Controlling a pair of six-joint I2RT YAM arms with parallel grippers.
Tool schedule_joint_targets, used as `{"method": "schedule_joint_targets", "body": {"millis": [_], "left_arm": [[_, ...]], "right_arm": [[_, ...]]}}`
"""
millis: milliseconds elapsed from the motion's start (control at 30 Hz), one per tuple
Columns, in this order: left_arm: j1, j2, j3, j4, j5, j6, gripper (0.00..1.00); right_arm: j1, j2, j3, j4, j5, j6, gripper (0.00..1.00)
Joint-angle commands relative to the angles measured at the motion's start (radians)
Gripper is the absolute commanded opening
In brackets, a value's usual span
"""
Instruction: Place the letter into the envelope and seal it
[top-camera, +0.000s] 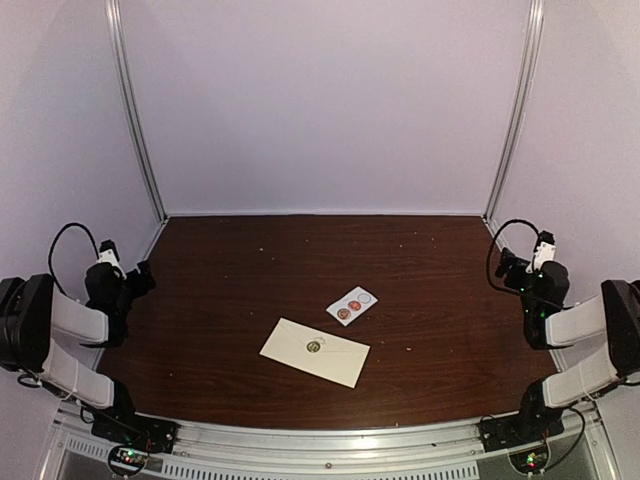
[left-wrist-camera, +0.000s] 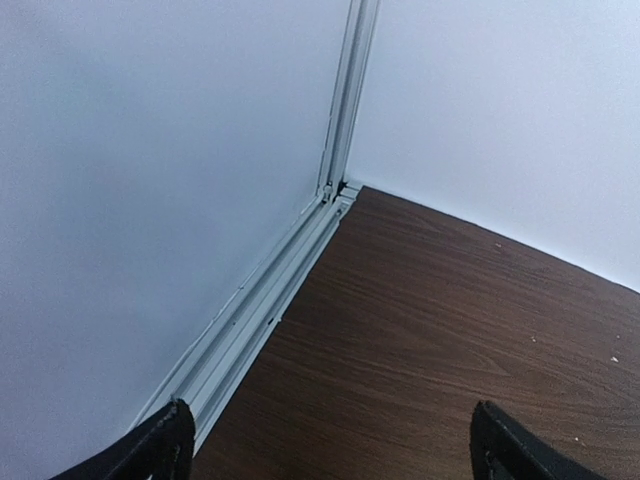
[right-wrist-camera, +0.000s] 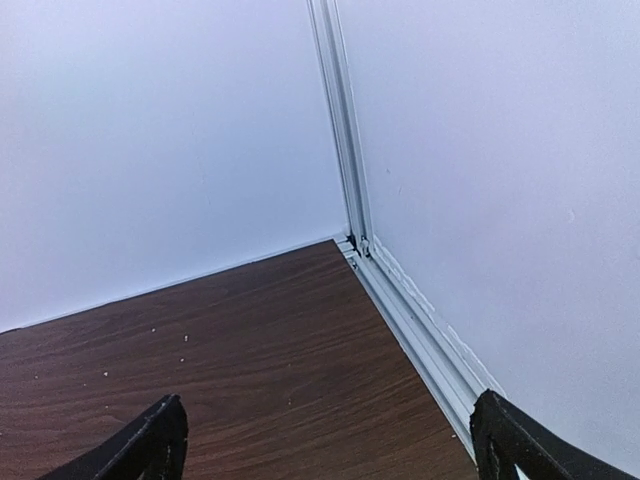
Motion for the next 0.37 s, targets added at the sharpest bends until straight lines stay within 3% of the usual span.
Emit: {"method": "schedule_joint_targets", "body": {"millis": [0, 333], "left_arm": [[-0.006, 0.007, 0.012, 0.110, -0.020, 0.019, 0.98], [-0.006, -0.010, -0.020, 0.164, -0.018, 0.029, 0.98]], "right_arm": [[0.000, 0.030, -0.023, 0.168, 0.035, -0.029, 0.99], [0.001, 0.072, -0.033, 0.231, 0.012, -0.028, 1.00]]}}
